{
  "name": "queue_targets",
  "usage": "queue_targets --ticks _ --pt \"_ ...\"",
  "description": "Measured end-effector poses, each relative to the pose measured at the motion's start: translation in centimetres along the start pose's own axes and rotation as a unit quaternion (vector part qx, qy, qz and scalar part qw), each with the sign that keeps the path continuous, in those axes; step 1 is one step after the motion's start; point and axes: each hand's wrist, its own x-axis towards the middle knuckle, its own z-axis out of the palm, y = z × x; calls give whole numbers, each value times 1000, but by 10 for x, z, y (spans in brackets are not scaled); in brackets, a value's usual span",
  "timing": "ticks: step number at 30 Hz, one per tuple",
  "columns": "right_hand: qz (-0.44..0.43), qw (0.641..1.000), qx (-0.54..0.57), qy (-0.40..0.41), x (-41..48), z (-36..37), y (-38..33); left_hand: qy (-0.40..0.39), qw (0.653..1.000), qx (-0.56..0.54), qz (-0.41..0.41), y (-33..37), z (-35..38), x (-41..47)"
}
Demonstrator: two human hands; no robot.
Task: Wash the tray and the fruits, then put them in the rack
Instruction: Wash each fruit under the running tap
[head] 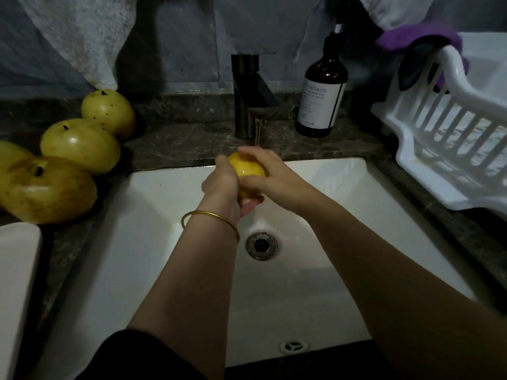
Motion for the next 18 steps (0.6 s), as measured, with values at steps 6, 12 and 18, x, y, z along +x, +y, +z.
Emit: queue_targets --ticks 6,12,18 --pt "-10 991 -98 94 -1 -2 -1 10 990 98 101 1 1 -4" --pt "114 966 141 184 5 -6 -4 39 986 58 150 6 2 -6" --pt "216 875 430 41 2 -11 -3 30 984 85 150 11 -3 -9"
